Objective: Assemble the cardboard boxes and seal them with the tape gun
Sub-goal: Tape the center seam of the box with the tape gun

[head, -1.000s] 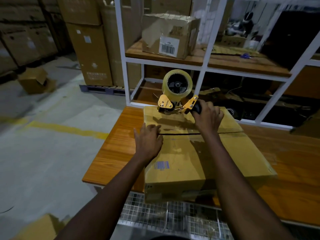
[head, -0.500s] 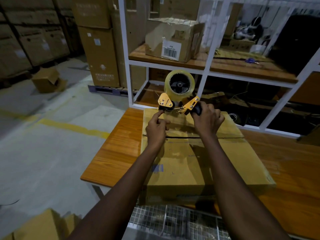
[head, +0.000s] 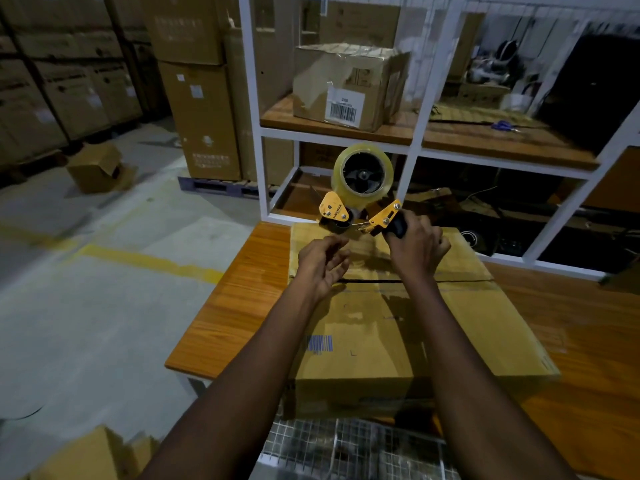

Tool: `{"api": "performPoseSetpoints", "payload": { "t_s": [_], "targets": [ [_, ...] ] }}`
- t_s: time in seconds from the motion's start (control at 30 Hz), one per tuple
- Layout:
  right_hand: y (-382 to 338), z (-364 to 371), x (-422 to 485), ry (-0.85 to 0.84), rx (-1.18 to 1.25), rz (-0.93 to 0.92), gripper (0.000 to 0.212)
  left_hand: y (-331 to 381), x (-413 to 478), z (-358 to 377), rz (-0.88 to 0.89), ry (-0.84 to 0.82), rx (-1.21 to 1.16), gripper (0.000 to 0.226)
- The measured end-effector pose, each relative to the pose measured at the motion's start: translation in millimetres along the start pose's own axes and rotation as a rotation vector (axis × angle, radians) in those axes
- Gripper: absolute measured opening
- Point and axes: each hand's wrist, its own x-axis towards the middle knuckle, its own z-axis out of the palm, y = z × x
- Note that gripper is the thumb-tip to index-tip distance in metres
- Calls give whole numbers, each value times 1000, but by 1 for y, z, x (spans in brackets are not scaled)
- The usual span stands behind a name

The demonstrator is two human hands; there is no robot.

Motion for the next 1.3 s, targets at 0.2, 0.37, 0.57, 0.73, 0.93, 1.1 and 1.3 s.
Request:
{"api": "performPoseSetpoints", "payload": {
  "t_s": [0.2, 0.37, 0.57, 0.73, 0.93, 1.1, 1.3],
  "targets": [
    [2, 0, -1, -17, -7, 8, 38, 1, 3, -6, -116, -46, -129, 16],
    [4, 0, -2, -21, -2, 16, 37, 1, 1, -4, -125, -52, -48, 13],
    [8, 0, -2, -54, 6, 3, 38, 4, 1, 0, -184, -51, -14, 18],
    [11, -1, -2, -96, 27, 16, 36, 2, -2, 1, -176, -67, -40, 16],
    [16, -4, -7, -134, 44, -6, 38, 14, 0, -6, -49, -108, 179, 19],
    [14, 2, -20, -110, 82, -79, 39, 23, -2, -35, 14, -41, 334, 31],
    [17, 9, -27, -63, 129, -38, 37, 45, -2, -93, 28, -20, 586, 33]
  ]
}}
